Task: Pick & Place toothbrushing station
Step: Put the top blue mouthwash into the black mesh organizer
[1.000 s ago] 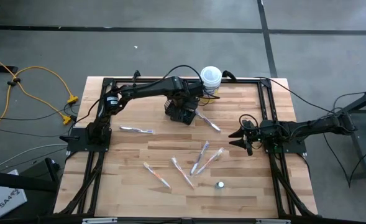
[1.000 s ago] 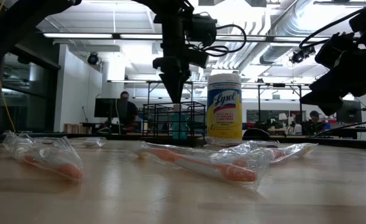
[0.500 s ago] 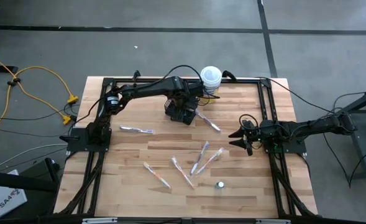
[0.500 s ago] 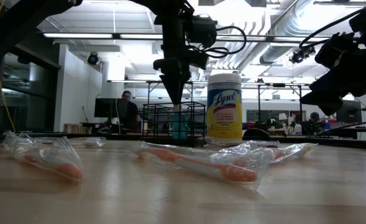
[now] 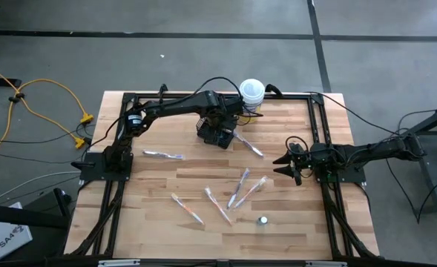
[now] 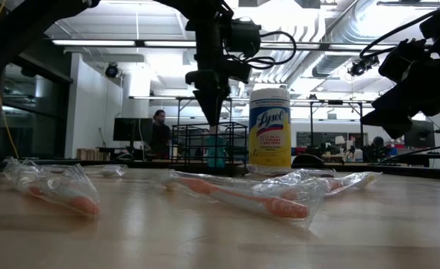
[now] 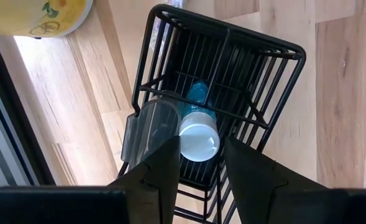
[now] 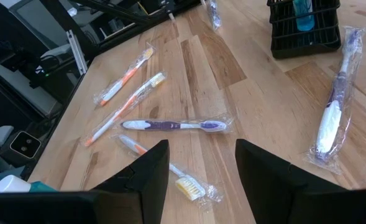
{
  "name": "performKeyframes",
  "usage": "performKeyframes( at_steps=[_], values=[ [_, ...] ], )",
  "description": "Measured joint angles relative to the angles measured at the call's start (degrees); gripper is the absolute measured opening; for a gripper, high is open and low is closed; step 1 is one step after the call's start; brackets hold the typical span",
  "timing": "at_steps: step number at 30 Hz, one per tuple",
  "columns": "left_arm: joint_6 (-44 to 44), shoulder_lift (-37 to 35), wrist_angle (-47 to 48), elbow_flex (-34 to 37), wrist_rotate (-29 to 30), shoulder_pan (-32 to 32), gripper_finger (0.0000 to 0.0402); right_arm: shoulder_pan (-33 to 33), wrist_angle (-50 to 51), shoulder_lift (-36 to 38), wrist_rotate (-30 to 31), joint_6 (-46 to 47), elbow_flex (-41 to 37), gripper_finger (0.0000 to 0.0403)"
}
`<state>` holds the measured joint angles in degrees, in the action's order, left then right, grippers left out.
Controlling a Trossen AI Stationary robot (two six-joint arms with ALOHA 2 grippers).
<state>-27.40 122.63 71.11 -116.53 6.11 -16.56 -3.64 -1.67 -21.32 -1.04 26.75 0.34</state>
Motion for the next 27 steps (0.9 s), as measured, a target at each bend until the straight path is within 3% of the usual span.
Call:
performKeyframes(
  at_steps=[19,27],
  values=[
    [0.22,0.05,-0.07,0.02,0.0,-0.04,0.0104,0.0,0.0,0.0,0.0,-0.01,0.0,0.0176],
    [0.21,0.05,0.0,0.03,-1.34,-0.15,0.013,0.0,0.0,0.0,0.0,0.0,0.0,0.0176]
  ],
)
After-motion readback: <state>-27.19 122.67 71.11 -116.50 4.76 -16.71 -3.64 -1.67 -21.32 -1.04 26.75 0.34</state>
